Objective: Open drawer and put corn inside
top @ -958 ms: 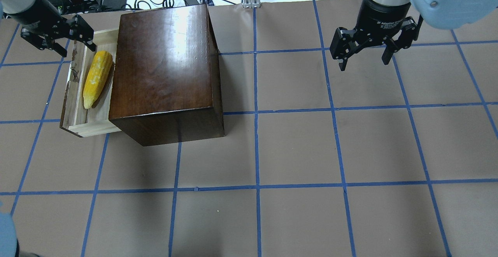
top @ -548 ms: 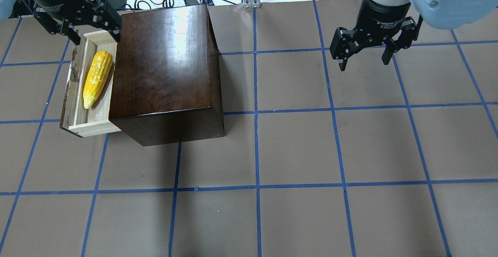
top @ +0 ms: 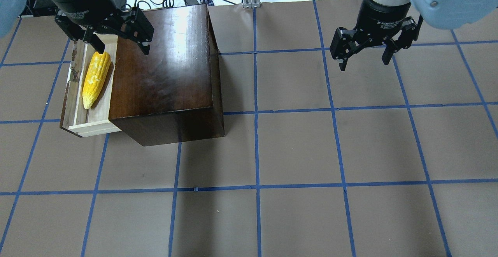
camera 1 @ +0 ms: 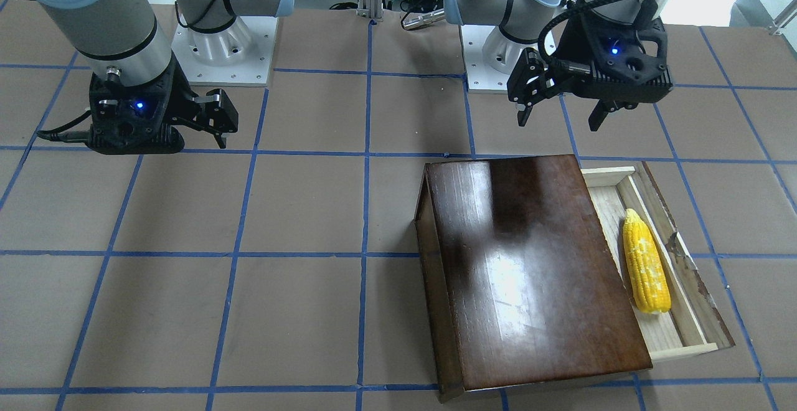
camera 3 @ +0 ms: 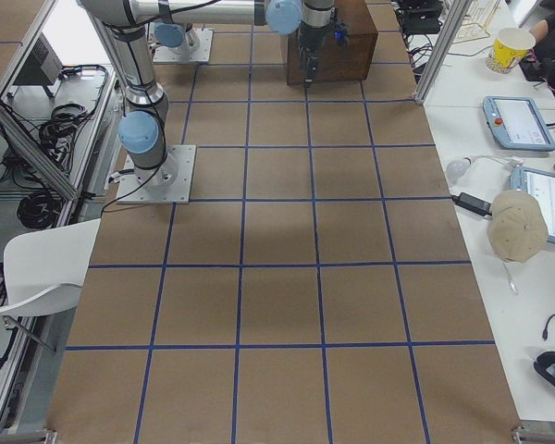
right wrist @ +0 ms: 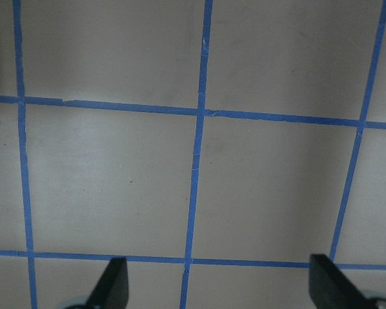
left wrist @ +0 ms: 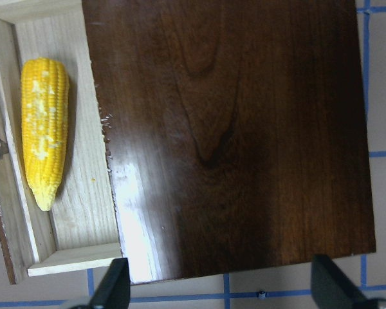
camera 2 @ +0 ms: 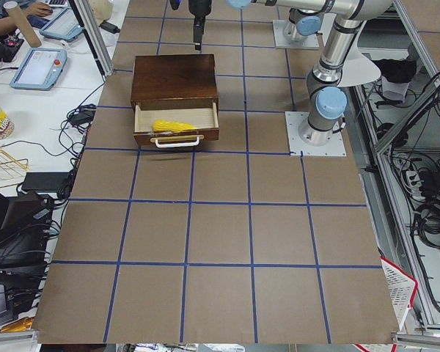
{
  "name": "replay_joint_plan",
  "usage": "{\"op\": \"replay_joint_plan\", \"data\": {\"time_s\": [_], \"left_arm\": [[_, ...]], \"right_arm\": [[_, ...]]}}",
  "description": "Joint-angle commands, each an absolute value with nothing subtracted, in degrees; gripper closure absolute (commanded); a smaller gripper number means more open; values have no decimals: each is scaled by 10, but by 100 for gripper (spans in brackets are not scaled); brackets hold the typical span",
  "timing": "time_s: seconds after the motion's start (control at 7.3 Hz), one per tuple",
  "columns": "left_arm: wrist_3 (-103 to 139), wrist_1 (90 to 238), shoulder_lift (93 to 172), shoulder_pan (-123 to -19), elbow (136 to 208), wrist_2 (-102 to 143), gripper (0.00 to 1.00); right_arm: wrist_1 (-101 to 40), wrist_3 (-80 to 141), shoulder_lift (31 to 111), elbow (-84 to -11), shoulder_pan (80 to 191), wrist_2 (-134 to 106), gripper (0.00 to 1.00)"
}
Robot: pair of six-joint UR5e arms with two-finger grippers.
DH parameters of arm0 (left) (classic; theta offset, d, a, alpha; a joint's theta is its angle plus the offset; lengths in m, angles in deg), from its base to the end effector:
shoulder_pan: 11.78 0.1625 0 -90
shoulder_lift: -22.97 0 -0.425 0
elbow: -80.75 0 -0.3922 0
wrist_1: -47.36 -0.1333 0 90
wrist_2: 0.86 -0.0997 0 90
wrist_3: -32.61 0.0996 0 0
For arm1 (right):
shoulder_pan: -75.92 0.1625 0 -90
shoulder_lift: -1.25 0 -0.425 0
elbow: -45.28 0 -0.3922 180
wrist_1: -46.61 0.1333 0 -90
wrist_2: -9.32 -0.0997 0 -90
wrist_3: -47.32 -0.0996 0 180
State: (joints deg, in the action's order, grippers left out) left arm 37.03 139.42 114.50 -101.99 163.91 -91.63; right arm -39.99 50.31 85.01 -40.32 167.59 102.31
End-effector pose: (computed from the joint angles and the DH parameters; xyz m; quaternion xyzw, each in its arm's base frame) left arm -0.1338 -0.5066 0.5299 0.0402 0.9988 -0.0281 0.0078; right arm 0.1434 -0.5244 0.4642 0.0418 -0.9977 -0.0460 0.0255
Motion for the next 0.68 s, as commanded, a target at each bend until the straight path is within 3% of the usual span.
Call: {"op": "replay_joint_plan", "data": {"time_s": [0.0, 0.55], "left_arm": [[373, 1367, 1142, -1014, 1657, -917, 0], [373, 1368, 1130, -1005, 1657, -920, 0]], "right_arm": [[-400, 503, 850, -403, 1676, 1023, 0], [-400, 503, 850, -403, 1676, 1023, 0]]}}
